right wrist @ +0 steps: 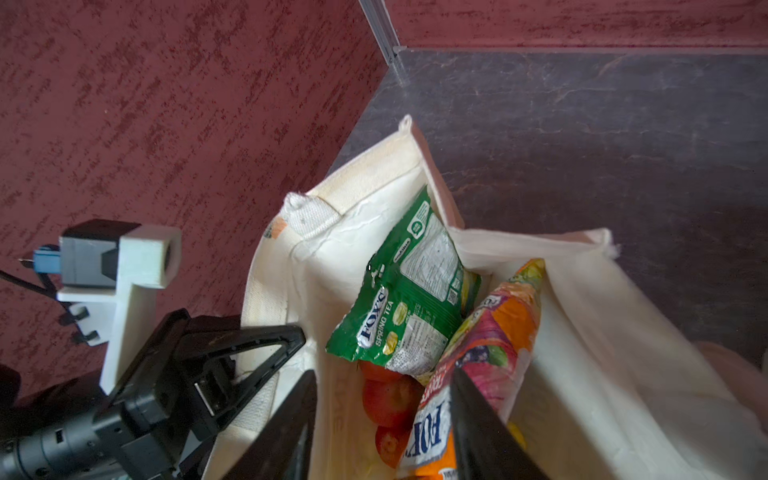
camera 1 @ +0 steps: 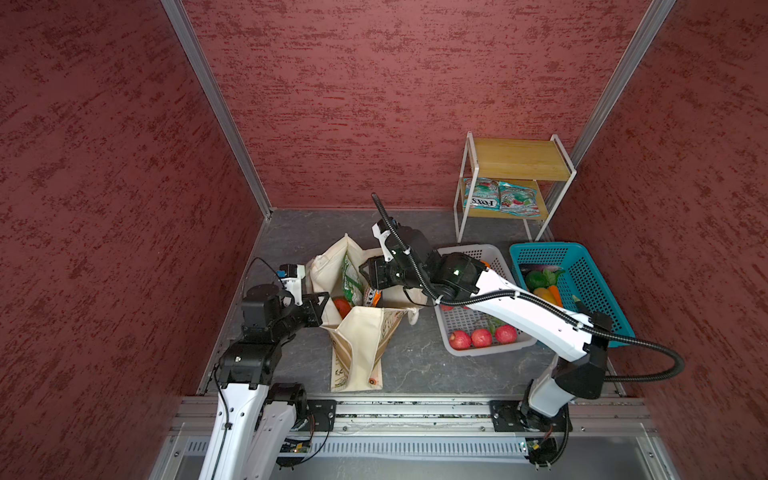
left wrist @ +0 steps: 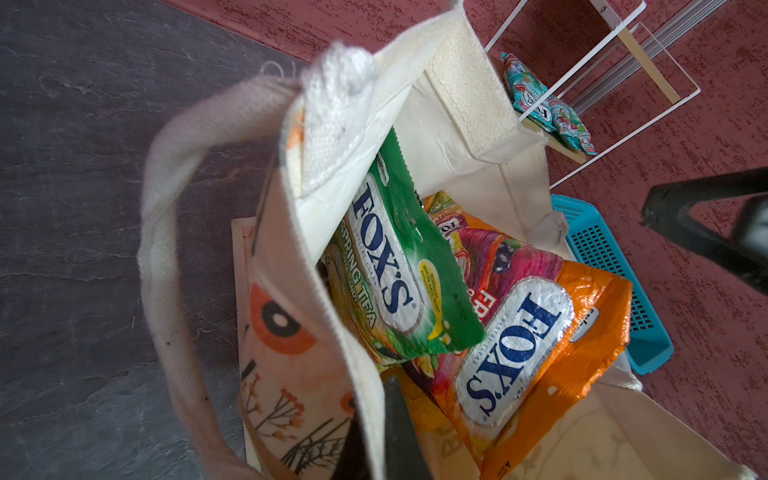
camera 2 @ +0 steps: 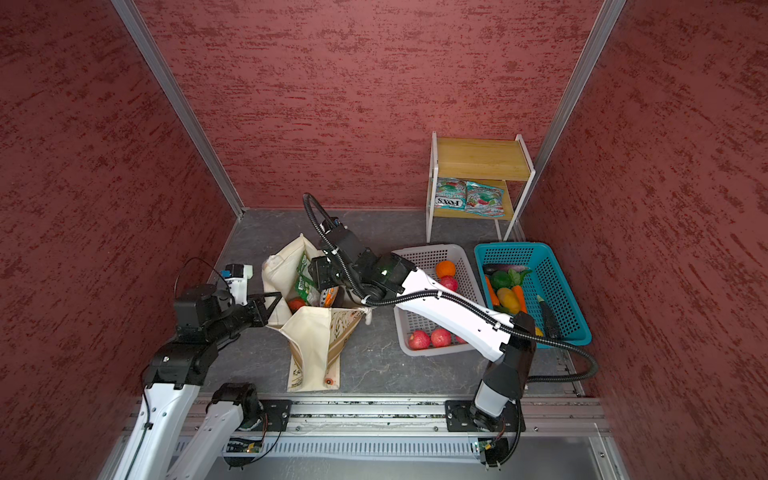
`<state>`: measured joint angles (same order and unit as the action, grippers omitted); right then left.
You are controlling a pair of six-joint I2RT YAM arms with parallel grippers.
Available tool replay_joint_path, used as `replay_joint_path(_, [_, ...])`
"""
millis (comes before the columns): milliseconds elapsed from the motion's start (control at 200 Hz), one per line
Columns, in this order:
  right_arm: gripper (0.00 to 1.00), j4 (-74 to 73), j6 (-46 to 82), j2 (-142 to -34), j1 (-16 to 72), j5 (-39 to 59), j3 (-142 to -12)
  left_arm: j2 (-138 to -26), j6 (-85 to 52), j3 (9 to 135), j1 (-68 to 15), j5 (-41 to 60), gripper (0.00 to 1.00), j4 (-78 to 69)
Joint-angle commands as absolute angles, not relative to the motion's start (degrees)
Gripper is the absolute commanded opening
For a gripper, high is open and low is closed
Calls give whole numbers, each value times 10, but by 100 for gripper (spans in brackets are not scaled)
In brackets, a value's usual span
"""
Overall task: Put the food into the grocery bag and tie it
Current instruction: 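Lower the orange candy bag into the tote bag and open the right gripper, then grasp a tote handle with the right gripper while the left gripper lifts the other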
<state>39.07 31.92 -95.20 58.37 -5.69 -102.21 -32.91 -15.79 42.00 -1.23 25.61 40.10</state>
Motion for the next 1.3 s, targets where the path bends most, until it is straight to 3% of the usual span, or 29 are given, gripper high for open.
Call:
replay_joint_path(0, [59, 438, 304, -912, 583, -138, -1045, -323, -151, 422, -11, 256, 0, 389])
replay_joint_path(170, [62, 487, 303, -881, 575, -230, -1025, -323, -151, 422, -11, 256, 0, 389])
replay_joint_path(331, [63, 508, 356, -853, 543, -240, -941, -322, -151, 422, -11, 255, 0, 389])
replay_joint_path(641, [65, 416, 430, -773, 519, -166, -740, -327, -151, 422, -11, 260, 0, 388])
replay_joint_path(922, [66, 330, 439, -783, 518, -87, -671, -325, -151, 422, -11, 256, 0, 389])
replay_joint_path(982, [61, 314, 432, -795, 515, -72, -672, -326, -151, 423, -11, 254, 0, 390])
replay_joint_path(1032, [50, 307, 429, -807, 513, -67, -682, -327, -151, 424, -10, 251, 0, 393])
replay_joint_path(1162, [0, 354, 405, -854, 514, -73, -788, -311, -153, 436, -10, 227, 0, 399])
replay_joint_path(1293, [0, 410, 382, -882, 517, -99, -912, -339, -163, 502, -10, 220, 0, 405])
